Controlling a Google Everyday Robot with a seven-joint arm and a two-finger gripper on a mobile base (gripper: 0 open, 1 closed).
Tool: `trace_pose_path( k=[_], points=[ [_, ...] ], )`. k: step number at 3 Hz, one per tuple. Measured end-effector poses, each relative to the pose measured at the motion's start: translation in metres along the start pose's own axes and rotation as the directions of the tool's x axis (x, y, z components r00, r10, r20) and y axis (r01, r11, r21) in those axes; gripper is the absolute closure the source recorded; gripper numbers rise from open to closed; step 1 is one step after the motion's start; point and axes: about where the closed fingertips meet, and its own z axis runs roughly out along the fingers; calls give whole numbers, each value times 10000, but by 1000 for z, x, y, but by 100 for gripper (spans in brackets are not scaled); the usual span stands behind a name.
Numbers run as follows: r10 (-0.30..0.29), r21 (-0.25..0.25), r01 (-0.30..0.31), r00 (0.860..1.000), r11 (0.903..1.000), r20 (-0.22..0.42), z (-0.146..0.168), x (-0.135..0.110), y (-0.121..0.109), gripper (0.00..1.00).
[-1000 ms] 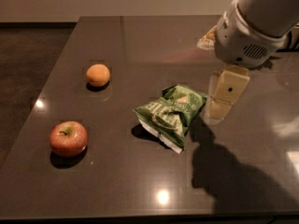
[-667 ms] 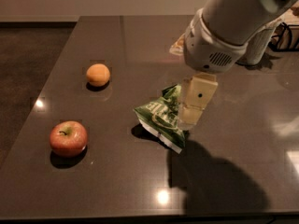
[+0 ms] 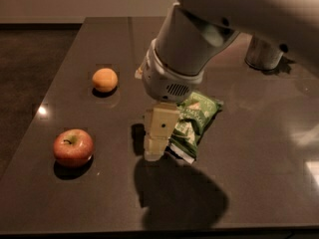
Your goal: Pick apple
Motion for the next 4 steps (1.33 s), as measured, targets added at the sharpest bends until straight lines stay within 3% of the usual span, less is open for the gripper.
trace_pose_path(
  k=[2, 4],
  points=[
    [-875, -758, 889, 9959, 9932, 218, 60, -63, 16, 0],
    [-1452, -990, 1481, 9887, 9840, 366, 94, -110, 11, 0]
  ],
)
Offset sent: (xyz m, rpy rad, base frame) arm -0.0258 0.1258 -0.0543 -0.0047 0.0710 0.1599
